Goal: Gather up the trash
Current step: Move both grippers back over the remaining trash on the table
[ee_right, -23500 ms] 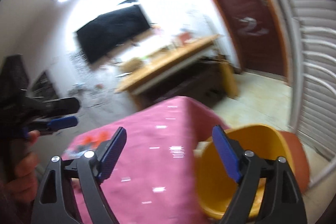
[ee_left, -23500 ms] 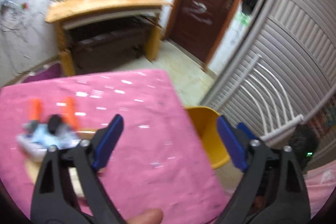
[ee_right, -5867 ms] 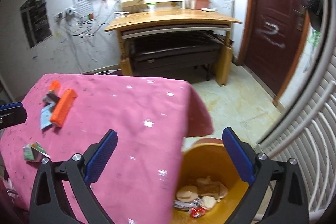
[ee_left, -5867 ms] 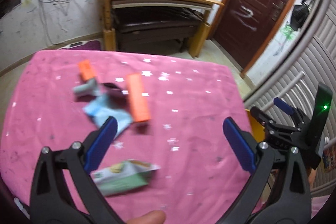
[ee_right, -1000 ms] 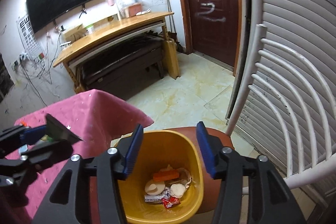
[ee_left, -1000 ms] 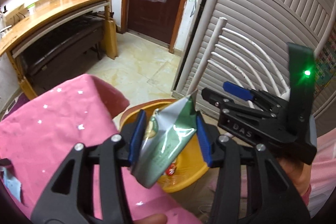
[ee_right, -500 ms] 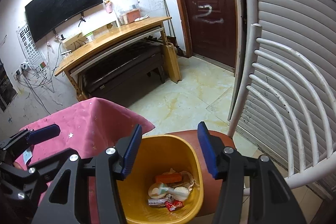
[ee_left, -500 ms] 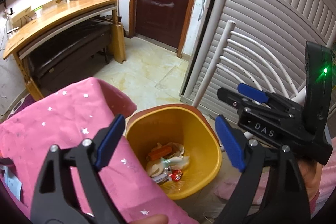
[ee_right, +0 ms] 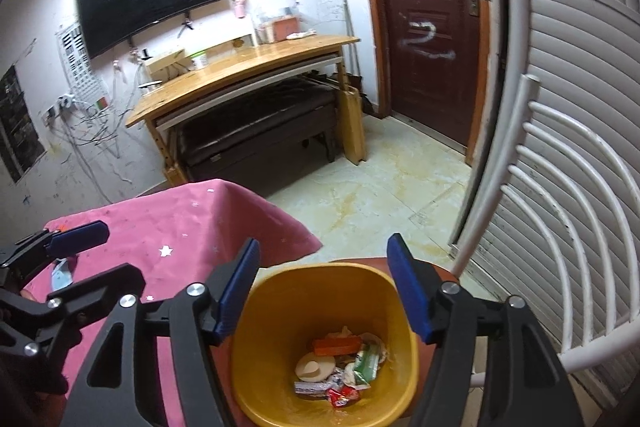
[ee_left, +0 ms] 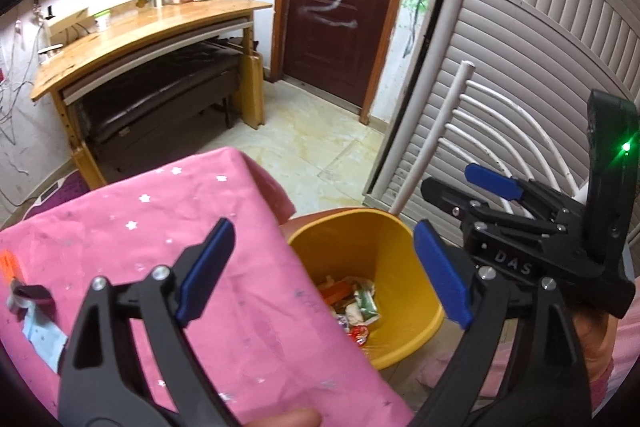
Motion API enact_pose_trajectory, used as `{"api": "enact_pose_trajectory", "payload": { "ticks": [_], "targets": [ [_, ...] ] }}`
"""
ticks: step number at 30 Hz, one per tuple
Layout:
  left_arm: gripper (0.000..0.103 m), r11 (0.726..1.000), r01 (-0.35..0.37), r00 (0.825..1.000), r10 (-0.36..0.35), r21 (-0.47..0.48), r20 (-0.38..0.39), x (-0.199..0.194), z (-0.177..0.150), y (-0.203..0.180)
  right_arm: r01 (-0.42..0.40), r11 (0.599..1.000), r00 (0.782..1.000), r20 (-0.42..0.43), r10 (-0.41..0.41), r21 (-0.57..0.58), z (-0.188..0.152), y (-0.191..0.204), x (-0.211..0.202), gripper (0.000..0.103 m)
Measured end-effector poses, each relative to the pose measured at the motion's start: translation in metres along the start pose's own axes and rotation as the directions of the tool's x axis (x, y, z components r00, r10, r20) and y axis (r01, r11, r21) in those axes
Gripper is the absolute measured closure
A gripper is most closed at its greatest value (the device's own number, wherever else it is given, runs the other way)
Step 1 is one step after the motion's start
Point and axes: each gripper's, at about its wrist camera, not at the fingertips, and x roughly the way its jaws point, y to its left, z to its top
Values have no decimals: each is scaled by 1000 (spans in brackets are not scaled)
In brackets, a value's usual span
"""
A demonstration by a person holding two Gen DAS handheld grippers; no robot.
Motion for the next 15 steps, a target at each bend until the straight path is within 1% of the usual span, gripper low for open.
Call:
{"api": "enact_pose_trajectory", "payload": {
  "ticks": [8,11,15],
  "targets": [
    [16,997,-47,999,49,-59,22,-18,-4,38,-72,997,996,43,73,-30,6,31,-3,38],
    [16,994,-75,996,78,-79,33,-26,-5,56,-102,994,993,55,104,-38,8,42,-3,37],
    [16,987,-124,991,129,-104,42,-39,-7,83,-119,991,991,61,123,-55,11,56,-2,35]
  ]
}}
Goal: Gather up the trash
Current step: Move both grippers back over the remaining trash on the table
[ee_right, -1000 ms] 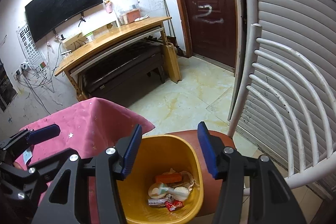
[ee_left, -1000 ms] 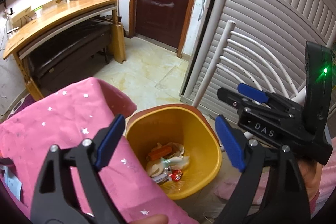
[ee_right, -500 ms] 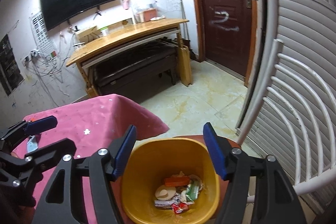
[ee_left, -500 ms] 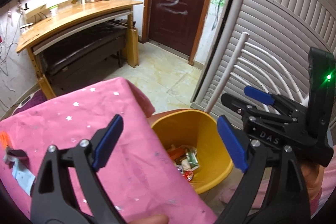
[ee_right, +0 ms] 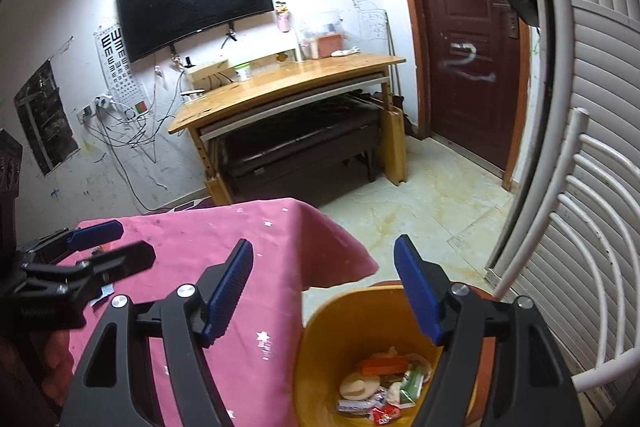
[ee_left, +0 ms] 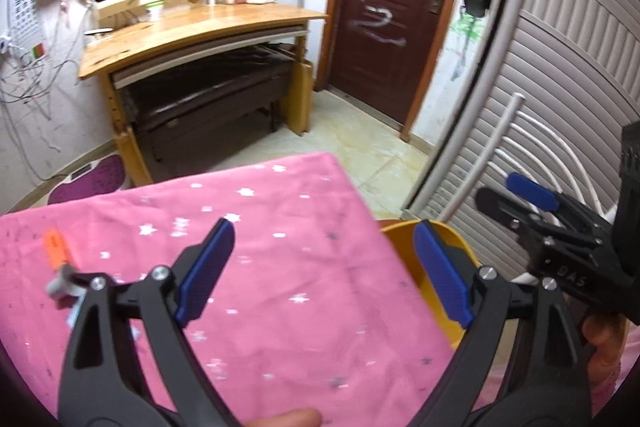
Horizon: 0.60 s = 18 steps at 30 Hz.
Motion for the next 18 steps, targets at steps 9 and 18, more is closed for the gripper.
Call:
{"api": "enact_pose_trajectory", "payload": {
  "ticks": [9,18],
  "targets": [
    [14,995,-96,995,97,-38,24,-21,2,61,-61,997,998,-34,60,-53,4,42,15,35],
    [13,973,-201,979,203,-110,9,-37,-3,129,-185,970,981,-89,173,-158,13,123,33,35]
  ]
}}
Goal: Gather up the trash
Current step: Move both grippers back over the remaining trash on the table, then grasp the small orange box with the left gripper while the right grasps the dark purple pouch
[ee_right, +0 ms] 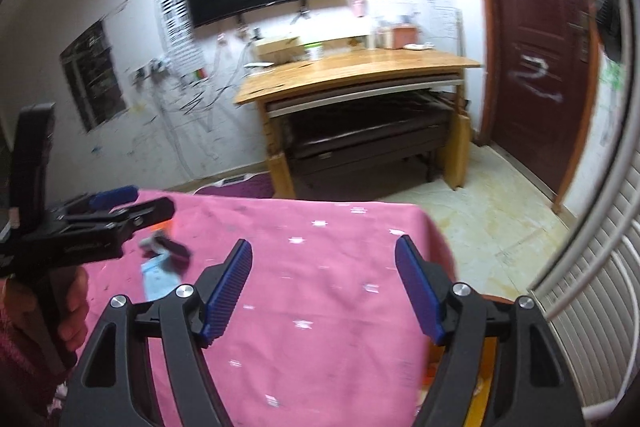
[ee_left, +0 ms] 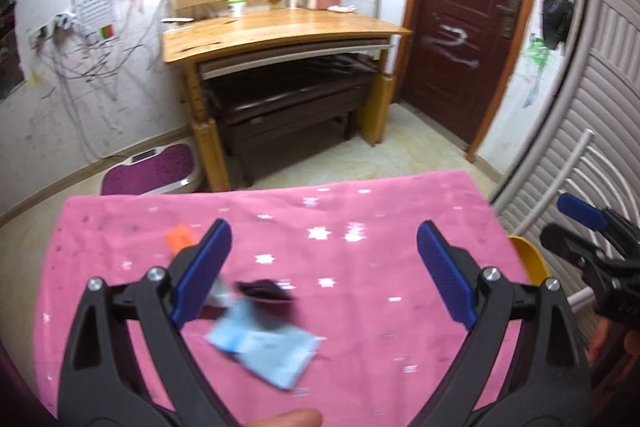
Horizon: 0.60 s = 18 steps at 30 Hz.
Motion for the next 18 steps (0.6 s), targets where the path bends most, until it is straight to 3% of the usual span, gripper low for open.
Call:
{"api": "enact_pose_trajectory", "payload": {
  "ticks": [7,18],
  "targets": [
    [12,989,-114,991,106,-97,-85,16,1,61,-98,988,993,-78,89,-121,9,72,39,35],
    [12,970,-167,969,128,-177,-212,54,-8,94,-182,934,977,-162,137,-308,8,145,89,35]
  ]
}}
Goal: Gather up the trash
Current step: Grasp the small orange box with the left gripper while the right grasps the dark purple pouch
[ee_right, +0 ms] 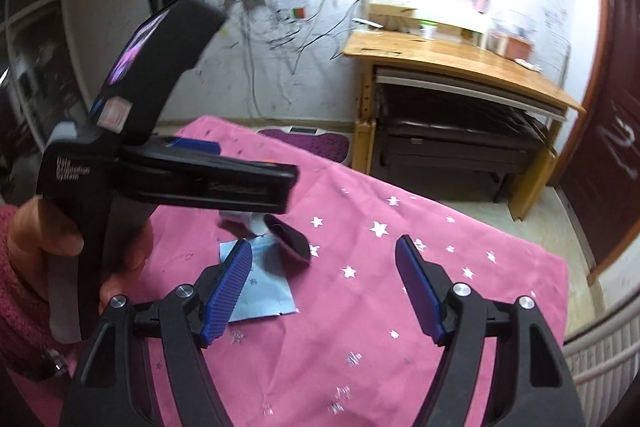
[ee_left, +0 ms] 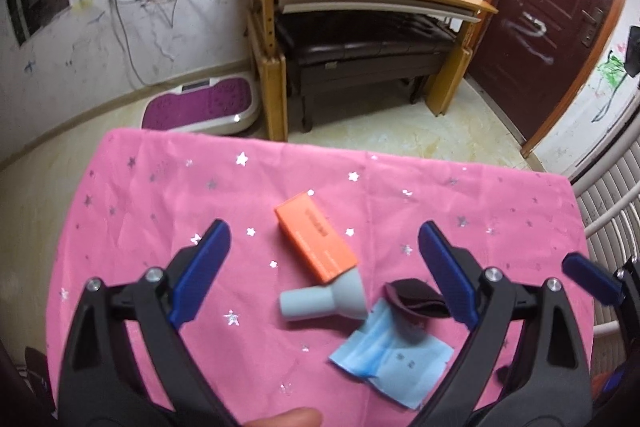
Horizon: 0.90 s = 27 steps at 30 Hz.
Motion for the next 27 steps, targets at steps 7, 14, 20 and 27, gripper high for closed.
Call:
{"api": "enact_pose_trajectory", "payload": {
  "ticks": [7,14,20,27],
  "targets": [
    [18,1000,-10,998,8,-29,-67,20,6,3,-19,998,997,-80,13,-67,2,12,38,34],
    [43,999,14,991,-20,-47,-131,35,7,2,-61,995,993,-106,52,-78,7,10,60,36],
    [63,999,-10,991,6,-33,-132,41,9,2,-68,994,990,-130,57,-82,10,14,76,67],
    [82,999,-52,993,50,-15,-110,42,8,4,-69,994,989,-140,57,-79,8,13,85,89]
  ]
}}
